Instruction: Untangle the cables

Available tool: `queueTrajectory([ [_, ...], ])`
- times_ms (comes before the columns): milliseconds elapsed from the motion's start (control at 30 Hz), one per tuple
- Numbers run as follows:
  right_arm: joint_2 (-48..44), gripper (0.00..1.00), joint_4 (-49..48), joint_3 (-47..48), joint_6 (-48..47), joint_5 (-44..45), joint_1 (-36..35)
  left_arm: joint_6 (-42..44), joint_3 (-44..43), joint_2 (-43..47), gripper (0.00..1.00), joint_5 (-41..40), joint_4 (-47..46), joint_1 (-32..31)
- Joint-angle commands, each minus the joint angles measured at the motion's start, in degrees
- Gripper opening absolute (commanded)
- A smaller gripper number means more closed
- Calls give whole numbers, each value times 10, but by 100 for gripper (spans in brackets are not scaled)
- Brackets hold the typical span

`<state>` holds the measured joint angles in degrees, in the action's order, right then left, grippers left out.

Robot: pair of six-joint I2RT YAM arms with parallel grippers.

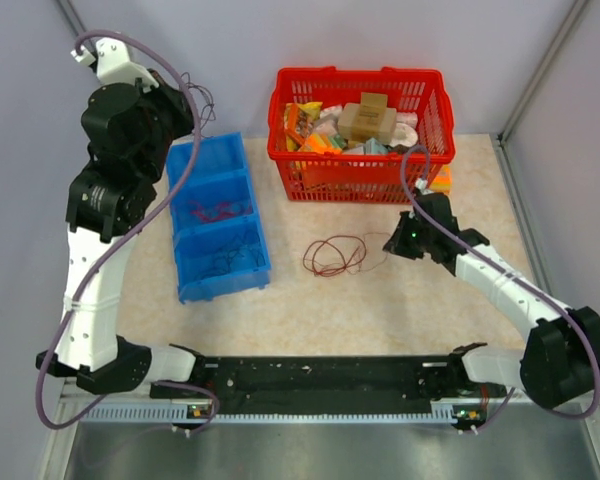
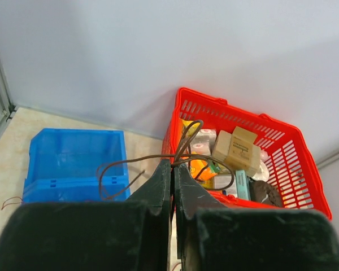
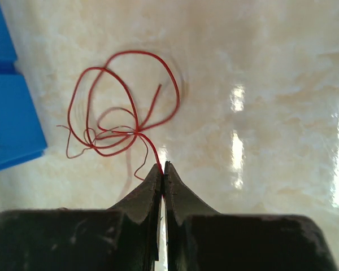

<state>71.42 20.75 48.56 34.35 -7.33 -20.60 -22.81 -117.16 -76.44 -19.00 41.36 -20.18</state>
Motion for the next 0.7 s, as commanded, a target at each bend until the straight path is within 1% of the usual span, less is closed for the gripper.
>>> queueTrajectory([
  [0, -45, 0, 58, 4, -29, 56, 11, -17, 9, -27, 0, -32, -47, 4],
  [67, -46, 0, 62, 0, -43, 29, 28, -21, 2, -48, 0, -19, -41, 14],
  [167, -41, 0, 61, 11, -69, -34, 33, -43, 1, -84, 0, -6, -44, 41],
  [267, -43, 0, 67, 25, -82, -65, 34, -72, 20, -117, 0, -33, -65, 62],
  [333, -55, 0, 79, 30, -90, -65, 35, -104, 34, -141, 0, -59, -71, 77],
  [433, -76, 0, 97, 36, -102, -58, 37, -159, 49, -174, 0, -56, -74, 111],
  [533, -96, 0, 116, 37, -108, -52, 40, -238, 51, -215, 0, -24, -53, 149],
  [600, -107, 0, 124, 37, -114, -46, 41, -265, 43, -246, 0, -8, -43, 167],
  [667, -116, 0, 130, 37, -115, -37, 42, -279, 32, -280, 0, -9, -42, 182],
])
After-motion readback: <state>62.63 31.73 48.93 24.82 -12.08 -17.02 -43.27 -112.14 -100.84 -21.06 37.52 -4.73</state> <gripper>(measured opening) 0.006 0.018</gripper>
